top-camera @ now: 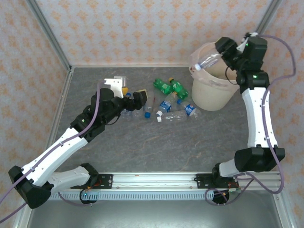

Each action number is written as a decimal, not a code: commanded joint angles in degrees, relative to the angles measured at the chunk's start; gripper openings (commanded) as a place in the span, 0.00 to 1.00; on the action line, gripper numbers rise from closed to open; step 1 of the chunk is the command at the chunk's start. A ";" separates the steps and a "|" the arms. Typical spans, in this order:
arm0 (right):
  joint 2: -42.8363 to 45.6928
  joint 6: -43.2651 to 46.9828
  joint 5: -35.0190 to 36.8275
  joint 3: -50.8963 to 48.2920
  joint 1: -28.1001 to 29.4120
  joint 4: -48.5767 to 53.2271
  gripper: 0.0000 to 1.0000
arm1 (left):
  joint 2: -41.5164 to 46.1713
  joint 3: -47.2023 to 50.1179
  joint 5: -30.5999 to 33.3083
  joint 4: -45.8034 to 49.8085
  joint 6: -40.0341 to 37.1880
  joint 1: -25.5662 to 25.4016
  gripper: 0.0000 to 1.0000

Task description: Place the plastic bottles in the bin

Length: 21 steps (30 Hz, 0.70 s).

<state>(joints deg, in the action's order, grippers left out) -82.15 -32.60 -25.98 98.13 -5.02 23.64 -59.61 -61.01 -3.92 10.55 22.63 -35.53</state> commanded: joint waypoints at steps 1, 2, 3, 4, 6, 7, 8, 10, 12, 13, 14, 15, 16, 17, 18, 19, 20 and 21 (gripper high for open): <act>1.19 -1.16 5.11 0.71 -2.19 0.17 0.58 | 0.73 0.11 0.89 1.26 0.58 -0.07 0.99; 0.99 -1.07 5.81 0.55 -2.82 0.12 0.58 | 0.73 0.00 0.97 1.41 0.72 -0.07 0.99; 0.85 -1.13 6.47 0.40 -3.39 0.14 0.58 | 0.79 -0.03 1.01 1.58 0.69 -0.06 0.99; 0.68 -0.98 7.20 -0.01 -3.84 0.03 0.58 | 0.83 -0.01 1.09 1.74 0.73 -0.02 0.99; 0.41 -0.97 8.55 -0.78 -4.43 -0.34 0.58 | 0.95 0.10 1.11 1.93 0.75 -0.07 0.99; 0.34 -0.82 9.72 -1.00 -4.64 -0.27 0.58 | 0.98 0.18 1.03 2.11 0.83 -0.05 0.99; 0.41 -0.79 10.90 -1.40 -4.68 -0.39 0.58 | 1.09 0.20 0.95 2.27 0.89 -0.07 0.99; 0.50 -0.30 12.37 -2.04 -4.74 -0.79 0.58 | 1.18 0.39 0.76 2.45 0.84 -0.13 0.99; 0.42 0.15 13.45 -2.40 -4.75 -0.81 0.59 | 1.26 0.62 0.68 2.60 1.01 -0.07 0.99; 0.23 0.41 13.79 -2.41 -4.75 -0.78 0.59 | 1.28 0.69 0.66 2.64 1.00 -0.07 0.99; 0.02 0.89 13.97 -2.29 -4.78 -0.50 0.59 | 1.27 0.88 0.67 2.73 1.01 -0.07 0.99; -0.24 1.25 14.08 -2.13 -4.74 -0.18 0.59 | 1.26 0.98 0.84 2.80 0.99 -0.07 0.99; -0.67 1.46 14.31 -1.71 -4.80 0.35 0.61 | 1.21 1.06 1.14 2.92 1.01 -0.07 0.99; -1.08 1.80 14.37 -1.33 -4.74 1.05 0.62 | 1.12 1.07 1.41 3.02 1.03 -0.07 0.99; -1.32 2.04 14.37 -1.12 -4.75 1.37 0.62 | 1.00 0.99 1.54 3.09 1.03 -0.05 0.99; -1.34 2.09 14.22 -1.10 -4.77 1.58 0.65 | 0.84 1.02 1.72 3.18 1.02 -0.07 0.99; -1.39 2.14 13.96 -1.17 -4.74 1.66 0.68 | 0.65 1.08 1.77 3.19 1.10 -0.07 0.99; -1.39 2.27 13.68 -1.10 -4.76 1.79 0.74 | 0.35 1.07 1.98 3.25 1.17 -0.07 0.99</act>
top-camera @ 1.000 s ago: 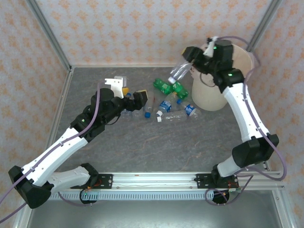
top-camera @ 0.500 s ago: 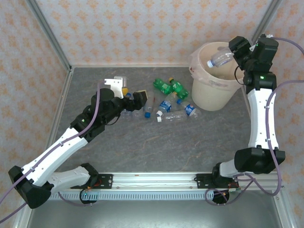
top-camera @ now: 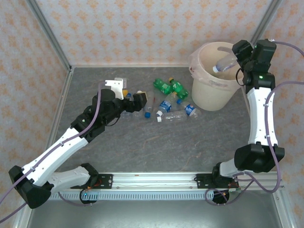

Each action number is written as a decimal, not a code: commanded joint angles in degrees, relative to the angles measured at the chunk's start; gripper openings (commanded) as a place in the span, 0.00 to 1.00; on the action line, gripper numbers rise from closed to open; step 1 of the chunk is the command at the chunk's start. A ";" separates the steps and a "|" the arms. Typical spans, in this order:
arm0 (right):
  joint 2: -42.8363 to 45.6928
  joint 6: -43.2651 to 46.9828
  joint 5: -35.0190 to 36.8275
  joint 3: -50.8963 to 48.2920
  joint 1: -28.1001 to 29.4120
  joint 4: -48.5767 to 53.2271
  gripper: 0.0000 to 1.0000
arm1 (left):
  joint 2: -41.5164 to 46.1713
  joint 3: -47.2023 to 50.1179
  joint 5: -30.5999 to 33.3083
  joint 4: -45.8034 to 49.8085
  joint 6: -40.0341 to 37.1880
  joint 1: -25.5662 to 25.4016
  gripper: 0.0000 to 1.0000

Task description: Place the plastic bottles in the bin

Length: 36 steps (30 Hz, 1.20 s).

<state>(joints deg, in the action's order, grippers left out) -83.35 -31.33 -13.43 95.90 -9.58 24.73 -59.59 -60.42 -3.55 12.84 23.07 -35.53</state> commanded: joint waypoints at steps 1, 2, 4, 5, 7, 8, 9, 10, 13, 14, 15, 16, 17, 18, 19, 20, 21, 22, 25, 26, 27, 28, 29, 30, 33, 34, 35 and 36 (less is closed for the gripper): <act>-0.20 1.19 0.96 1.30 -0.21 1.03 0.83 | 0.02 0.35 1.66 1.09 0.71 -0.07 0.99; -0.22 1.40 0.95 1.49 -0.22 1.42 0.93 | -0.30 0.23 1.77 1.26 0.70 -0.07 0.99; -0.11 2.02 0.63 1.88 -0.17 2.21 1.00 | -0.94 -0.02 2.12 1.69 0.69 -0.07 0.99; -0.04 2.20 0.32 1.92 -0.22 2.42 1.00 | -1.28 -0.13 2.31 1.80 0.66 -0.07 0.99; 0.54 2.42 -0.38 1.75 -0.25 2.43 1.00 | -2.04 -0.30 2.82 2.09 0.78 -0.07 0.99; 0.75 2.57 -0.81 1.54 -0.17 2.47 1.00 | -2.31 -0.14 2.98 2.10 0.92 -0.09 0.99; 1.02 2.63 -1.38 1.46 -0.17 2.54 1.00 | -2.59 -0.14 2.95 2.09 0.86 -0.05 0.99; 1.23 2.71 -2.14 1.36 -0.18 2.62 1.00 | -2.92 -0.02 2.95 1.89 0.84 -0.07 0.99; 1.99 2.91 -4.12 0.63 0.24 2.76 1.00 | -3.88 0.39 2.38 1.31 0.80 -0.07 0.99; 2.25 3.02 -4.52 0.44 0.73 2.78 1.00 | -4.24 0.44 2.17 1.14 0.83 -0.07 0.99; 2.52 3.29 -4.87 0.22 1.30 2.78 1.00 | -4.70 0.54 1.93 0.97 0.72 -0.06 0.99; 2.66 3.47 -5.15 0.17 2.04 2.86 1.00 | -5.27 0.52 1.88 0.97 0.64 -0.07 0.99; 2.80 3.73 -5.22 0.17 2.76 2.95 1.00 | -5.71 0.57 1.80 0.96 0.58 -0.07 0.99; 3.08 4.03 -5.33 0.23 3.65 3.12 1.00 | -6.32 0.58 1.88 1.11 0.57 -0.07 0.99; 3.20 4.17 -5.37 0.34 4.68 3.24 1.00 | -6.89 0.64 2.10 1.40 0.56 -0.07 0.99; 3.36 4.33 -5.49 0.25 5.63 3.13 1.00 | -7.49 0.59 2.71 1.74 0.57 -0.07 0.99; 3.61 4.63 -6.11 0.19 6.78 2.85 1.00 | -8.33 0.44 3.49 2.19 0.66 -0.07 0.99; 3.49 4.96 -6.97 0.27 8.00 2.69 1.00 | -9.06 0.47 4.61 2.75 0.84 -0.07 0.98; 3.29 5.80 -6.74 0.88 11.97 2.97 1.00 | -11.32 0.15 10.96 5.49 2.81 0.15 0.93; 3.12 6.36 -6.31 1.11 13.55 2.93 1.00 | -11.96 -0.01 12.99 6.59 3.67 0.53 0.92; 2.87 6.88 -5.64 1.64 15.30 3.24 1.00 | -12.68 0.00 13.93 7.56 4.53 1.28 0.92; 2.41 7.55 -5.08 2.22 16.99 3.62 1.00 | -13.38 0.04 14.03 8.29 5.42 2.23 0.91; 2.03 8.07 -4.74 2.82 18.23 3.95 1.00 | -13.90 0.15 13.61 8.88 6.15 3.18 0.91; 1.53 8.47 -4.49 3.51 19.84 4.22 1.00 | -14.38 0.55 12.60 9.19 6.60 4.28 0.90; 0.18 9.91 -4.49 5.27 23.56 4.69 1.00 | -15.29 2.10 10.35 9.49 7.42 7.08 0.89; -0.34 10.53 -4.26 5.83 24.73 4.95 1.00 | -15.61 2.72 9.61 9.48 7.38 8.07 0.89; -0.75 11.14 -4.16 6.49 25.73 5.27 1.00 | -15.84 3.22 8.95 9.48 7.35 8.97 0.88; -1.27 11.81 -3.85 7.25 26.73 5.73 1.00 | -16.14 3.81 8.28 9.48 7.13 9.89 0.87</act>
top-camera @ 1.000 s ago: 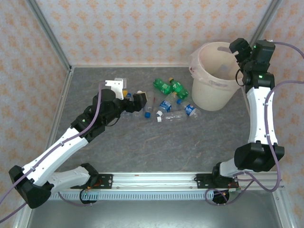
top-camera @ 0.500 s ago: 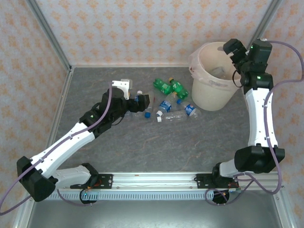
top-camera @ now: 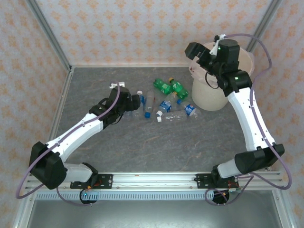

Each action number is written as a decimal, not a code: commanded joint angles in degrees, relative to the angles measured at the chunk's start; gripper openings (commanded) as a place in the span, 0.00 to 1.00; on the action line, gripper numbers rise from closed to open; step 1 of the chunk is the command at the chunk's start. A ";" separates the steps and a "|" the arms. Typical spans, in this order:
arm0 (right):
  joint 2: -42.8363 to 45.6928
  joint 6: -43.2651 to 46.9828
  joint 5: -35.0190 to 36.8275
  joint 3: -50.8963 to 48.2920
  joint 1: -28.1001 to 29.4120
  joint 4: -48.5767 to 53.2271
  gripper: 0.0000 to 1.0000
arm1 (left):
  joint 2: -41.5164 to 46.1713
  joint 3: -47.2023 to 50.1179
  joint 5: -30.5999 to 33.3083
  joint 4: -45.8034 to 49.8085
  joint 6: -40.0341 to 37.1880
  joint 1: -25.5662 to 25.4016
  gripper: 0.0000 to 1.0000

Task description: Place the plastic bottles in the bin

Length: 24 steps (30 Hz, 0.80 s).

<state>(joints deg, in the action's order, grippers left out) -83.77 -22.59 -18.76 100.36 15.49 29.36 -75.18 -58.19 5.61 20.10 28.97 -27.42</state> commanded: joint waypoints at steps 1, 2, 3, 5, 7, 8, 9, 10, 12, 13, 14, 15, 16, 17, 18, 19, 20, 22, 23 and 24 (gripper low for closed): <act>-1.38 3.62 1.70 3.57 2.65 1.53 1.00 | -0.88 2.11 -1.10 2.23 0.97 2.58 0.87; -1.78 4.14 1.80 4.14 3.53 1.93 1.00 | -1.06 2.54 -1.12 2.24 0.74 3.15 0.87; -2.26 4.39 1.80 4.73 4.19 2.33 1.00 | -1.35 3.04 -1.19 2.31 0.60 3.94 0.87; -2.94 4.83 1.81 5.65 5.33 2.79 1.00 | -1.81 3.90 -2.09 1.96 0.05 5.13 0.85; -3.50 5.25 1.94 6.23 6.50 3.13 1.00 | -2.63 4.24 -2.68 1.79 -0.52 6.09 0.84; -3.76 5.41 1.96 6.38 6.87 3.24 1.00 | -3.12 4.32 -2.71 1.71 -0.90 6.38 0.84; -4.01 5.47 2.04 6.55 7.21 3.41 1.00 | -3.85 4.32 -2.90 1.61 -1.41 6.70 0.82; -4.23 5.54 2.07 6.86 7.43 3.66 1.00 | -4.61 4.04 -3.20 1.61 -1.89 7.06 0.79; -4.54 5.55 2.24 7.22 7.83 3.94 1.00 | -6.27 3.58 -3.82 1.60 -2.74 7.78 0.75; -4.63 5.63 2.24 7.39 7.95 3.97 1.00 | -7.30 3.28 -4.22 1.58 -3.21 8.20 0.73; -4.61 5.70 2.16 7.48 7.94 4.05 1.00 | -8.22 2.82 -4.45 1.61 -3.47 8.47 0.72; -4.67 5.79 2.17 7.57 8.12 4.12 1.00 | -9.31 2.42 -4.83 1.61 -3.81 8.77 0.71; -4.64 5.86 2.24 7.55 8.14 4.25 1.00 | -10.43 1.82 -5.43 1.61 -4.24 9.05 0.70; -4.64 5.89 2.28 7.57 8.13 4.38 1.00 | -11.33 1.36 -5.83 1.59 -4.61 9.18 0.70; -4.55 5.97 2.41 7.56 8.21 4.56 1.00 | -12.31 0.77 -6.21 1.61 -4.96 9.23 0.70; -4.39 6.00 2.49 7.45 8.20 4.78 1.00 | -13.34 0.28 -6.59 1.56 -5.30 9.23 0.70; -4.34 6.02 2.59 7.36 8.17 4.95 1.00 | -14.06 -0.22 -6.93 1.52 -5.59 9.23 0.70; -4.07 6.18 2.76 6.90 8.20 5.18 1.00 | -15.66 -1.09 -7.27 1.22 -6.00 9.23 0.70; -3.95 6.18 2.92 6.71 8.22 5.26 1.00 | -16.29 -1.48 -7.28 1.05 -6.12 9.22 0.70; -3.73 6.30 3.09 6.45 8.21 5.34 1.00 | -16.99 -1.96 -7.43 1.00 -6.35 9.25 0.70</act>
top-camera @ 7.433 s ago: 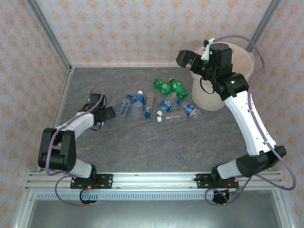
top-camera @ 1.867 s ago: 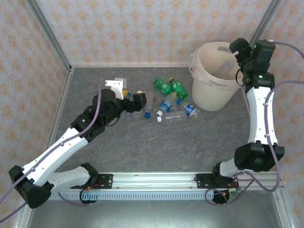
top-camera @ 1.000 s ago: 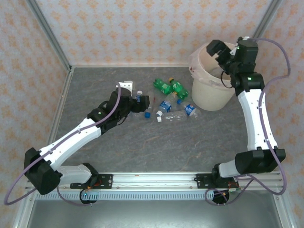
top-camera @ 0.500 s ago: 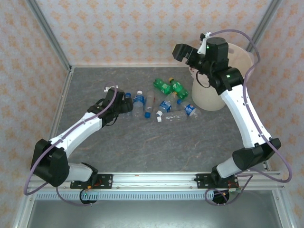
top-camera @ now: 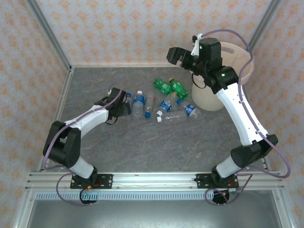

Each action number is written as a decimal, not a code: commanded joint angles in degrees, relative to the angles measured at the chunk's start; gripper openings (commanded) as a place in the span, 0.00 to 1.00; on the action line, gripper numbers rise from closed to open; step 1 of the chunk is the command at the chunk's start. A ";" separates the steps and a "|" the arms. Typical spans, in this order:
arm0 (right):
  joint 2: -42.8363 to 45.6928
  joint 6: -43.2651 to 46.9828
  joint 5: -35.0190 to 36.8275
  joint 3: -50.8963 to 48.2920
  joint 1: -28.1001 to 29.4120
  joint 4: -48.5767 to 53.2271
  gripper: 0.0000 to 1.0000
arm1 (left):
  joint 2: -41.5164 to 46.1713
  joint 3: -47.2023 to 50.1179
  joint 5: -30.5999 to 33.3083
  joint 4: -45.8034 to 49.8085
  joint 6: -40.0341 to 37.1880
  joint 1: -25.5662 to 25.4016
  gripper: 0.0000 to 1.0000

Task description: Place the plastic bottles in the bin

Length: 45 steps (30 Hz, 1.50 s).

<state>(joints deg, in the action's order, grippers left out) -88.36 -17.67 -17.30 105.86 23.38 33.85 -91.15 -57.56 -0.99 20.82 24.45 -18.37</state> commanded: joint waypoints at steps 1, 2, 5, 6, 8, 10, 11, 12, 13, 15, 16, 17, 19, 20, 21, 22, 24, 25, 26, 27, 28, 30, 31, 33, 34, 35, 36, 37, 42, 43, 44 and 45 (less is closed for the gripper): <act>0.99 1.48 1.81 0.73 0.34 0.94 1.00 | -1.81 -3.03 -0.85 0.18 -2.00 0.26 0.70; 1.17 1.48 1.90 0.54 0.31 0.96 1.00 | -2.51 -3.25 -0.90 0.19 -2.11 0.27 0.70; 1.64 1.53 2.17 0.22 0.29 1.26 1.00 | -4.89 -4.29 -1.31 0.02 -2.77 0.53 0.71; 1.85 1.65 2.18 -0.02 0.31 1.22 1.00 | -5.72 -4.57 -1.31 -0.09 -3.10 0.53 0.71; 2.14 1.71 2.49 -0.34 0.35 1.31 1.00 | -7.24 -5.25 -1.46 -0.21 -3.53 0.66 0.72; 2.44 1.74 2.62 -0.70 0.28 1.41 1.00 | -8.56 -5.85 -2.05 -0.26 -3.70 0.70 0.72; 2.46 1.69 2.71 -0.79 0.35 1.40 1.00 | -8.89 -6.04 -2.36 -0.33 -3.71 0.75 0.72; 2.56 1.72 2.72 -0.91 0.35 1.40 1.00 | -9.30 -6.16 -2.64 -0.53 -3.82 0.71 0.72; 2.54 1.76 2.75 -1.00 0.33 1.40 1.00 | -9.62 -6.29 -2.63 -0.60 -3.80 0.71 0.72; 2.70 1.68 2.80 -1.24 0.27 1.40 1.00 | -10.51 -6.52 -2.61 -0.52 -4.05 0.79 0.72; 2.73 1.69 2.80 -1.40 0.33 1.32 1.00 | -10.90 -6.67 -2.70 -0.56 -4.18 0.79 0.72; 2.68 1.76 2.80 -1.45 0.39 1.31 1.00 | -11.21 -6.67 -2.70 -0.47 -4.30 0.79 0.72; 2.57 1.75 2.60 -1.42 0.35 1.31 1.00 | -11.60 -6.39 -2.71 -0.59 -4.45 0.86 0.72; 2.49 1.76 2.47 -1.44 0.29 1.31 1.00 | -11.73 -6.17 -2.78 -0.82 -4.58 0.88 0.72; 2.50 1.73 2.42 -1.53 0.35 1.31 1.00 | -11.84 -5.85 -2.85 -1.08 -4.58 0.88 0.72; 2.51 1.67 2.36 -1.54 0.35 1.31 1.00 | -11.98 -5.60 -2.87 -1.26 -4.69 0.86 0.72; 2.42 1.64 2.18 -1.46 0.40 1.31 1.00 | -12.20 -5.30 -3.06 -1.55 -4.76 0.97 0.69; 2.42 1.67 2.10 -1.40 0.43 1.23 1.00 | -12.21 -5.01 -3.13 -1.73 -4.77 1.04 0.67; 2.49 1.52 2.05 -1.45 0.41 1.22 1.00 | -12.21 -4.85 -3.22 -1.83 -4.84 1.07 0.64; 2.47 1.55 1.90 -1.43 0.36 1.22 1.00 | -12.13 -4.80 -3.31 -1.83 -4.85 1.10 0.60; 2.53 1.58 1.85 -1.36 0.39 1.22 1.00 | -11.89 -4.75 -3.23 -1.83 -4.83 1.14 0.57; 2.59 1.36 1.51 -1.40 0.36 1.22 1.00 | -10.80 -4.32 -2.78 -1.92 -4.59 1.14 0.53; 2.50 1.30 1.48 -1.42 0.42 1.24 1.00 | -10.12 -4.10 -2.55 -1.97 -4.44 1.13 0.53; 2.71 1.07 1.15 -1.61 0.41 1.09 1.00 | -8.24 -3.68 -2.22 -1.77 -4.27 1.14 0.53; 2.71 0.98 1.05 -1.80 0.44 0.97 1.00 | -7.32 -3.49 -2.03 -1.62 -4.24 1.13 0.52; 2.86 0.81 0.87 -1.95 0.42 0.75 1.00 | -6.26 -3.39 -1.82 -1.37 -4.21 1.14 0.52; 3.00 0.60 0.65 -2.19 0.39 0.48 1.00 | -5.09 -3.20 -1.65 -1.06 -4.21 1.12 0.52; 3.01 0.47 0.31 -2.25 0.37 0.22 1.00 | -4.05 -3.07 -1.64 -0.96 -4.19 1.07 0.52; 2.97 -0.35 -1.81 -2.94 0.57 -1.18 1.00 | 3.62 -1.10 -3.07 -1.76 -4.12 1.05 0.50; 3.06 -0.55 -2.43 -3.11 0.59 -1.55 1.00 | 5.19 -0.62 -3.57 -2.24 -4.22 0.99 0.49; 3.01 -0.81 -3.04 -3.27 0.57 -2.08 1.00 | 6.99 0.01 -4.29 -2.91 -4.32 0.97 0.49; 3.08 -1.11 -3.59 -3.55 0.55 -2.56 1.00 | 8.86 0.49 -4.93 -3.62 -4.42 0.90 0.49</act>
<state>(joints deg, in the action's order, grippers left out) -87.15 -17.67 -18.50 103.26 23.49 34.30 -86.59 -58.52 -4.38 18.65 20.45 -17.82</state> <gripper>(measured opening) 0.996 0.525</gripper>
